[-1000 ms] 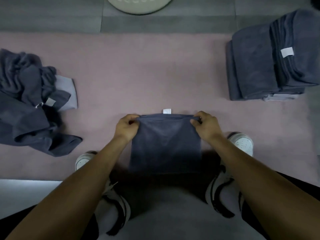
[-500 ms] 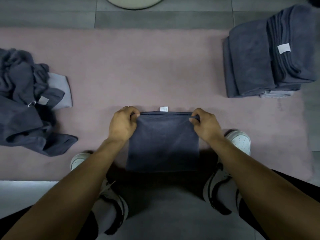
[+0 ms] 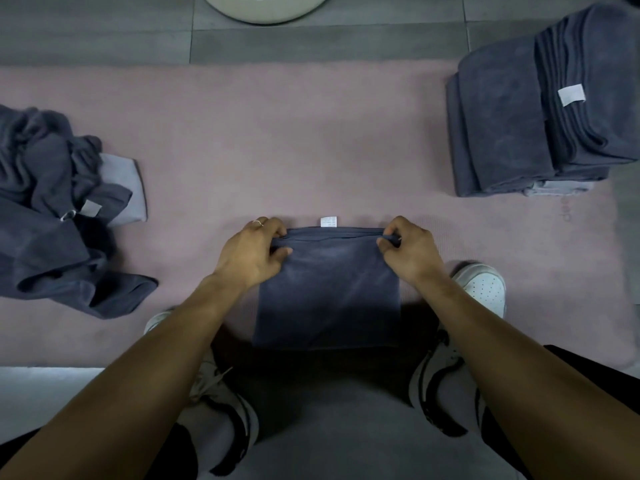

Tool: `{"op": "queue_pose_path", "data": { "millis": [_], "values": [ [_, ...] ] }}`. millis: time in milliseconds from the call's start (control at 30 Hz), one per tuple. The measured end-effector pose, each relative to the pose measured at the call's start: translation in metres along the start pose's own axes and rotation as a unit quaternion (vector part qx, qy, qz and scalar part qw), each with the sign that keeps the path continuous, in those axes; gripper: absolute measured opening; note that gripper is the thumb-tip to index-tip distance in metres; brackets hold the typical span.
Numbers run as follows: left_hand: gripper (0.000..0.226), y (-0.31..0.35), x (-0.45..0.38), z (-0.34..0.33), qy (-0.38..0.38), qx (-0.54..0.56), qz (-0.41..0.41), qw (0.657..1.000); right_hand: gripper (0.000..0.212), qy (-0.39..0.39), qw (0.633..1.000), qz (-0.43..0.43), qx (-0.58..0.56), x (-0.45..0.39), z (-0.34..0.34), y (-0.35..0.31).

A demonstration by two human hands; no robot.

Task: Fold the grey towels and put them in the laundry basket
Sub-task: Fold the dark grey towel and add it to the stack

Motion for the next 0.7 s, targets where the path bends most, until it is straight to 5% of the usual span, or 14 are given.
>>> {"op": "queue_pose_path", "data": {
  "millis": [100, 300, 400, 500, 600, 700],
  "values": [
    [0.021, -0.002, -0.004, -0.001, -0.04, -0.012, 0.003, 0.999, 0.015, -0.013, 1.0, 0.006, -0.001, -0.004, 0.001, -0.001],
    [0.025, -0.001, -0.005, -0.001, 0.036, -0.004, 0.037, 0.999, 0.012, 0.023, 0.999, 0.003, 0.044, -0.004, 0.001, 0.0],
    [0.04, 0.027, 0.008, -0.01, 0.09, -0.075, -0.098, 0.988, 0.025, 0.053, 0.987, 0.037, 0.146, -0.001, -0.001, -0.002],
    [0.044, 0.058, 0.027, -0.045, 0.04, -0.118, -0.217, 0.968, 0.035, 0.131, 0.957, 0.177, 0.19, 0.018, -0.01, -0.018],
    [0.054, 0.05, 0.025, -0.073, -0.018, -0.149, -0.176, 0.973, 0.05, 0.042, 0.923, 0.3, 0.236, 0.047, -0.05, -0.013],
    [0.059, 0.026, 0.015, -0.077, -0.004, -0.174, -0.114, 0.978, 0.066, -0.023, 0.92, 0.243, 0.306, 0.06, -0.068, 0.018]
  ]
}}
Point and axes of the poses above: each hand's wrist, its own x-axis away from the middle knuckle, its own z-axis out of the back of the hand, y = z × x, the point moved 5 cm from there along -x, towards the middle knuckle, and after that the axes turned 5 degrees about x, right-handed, at the moved point
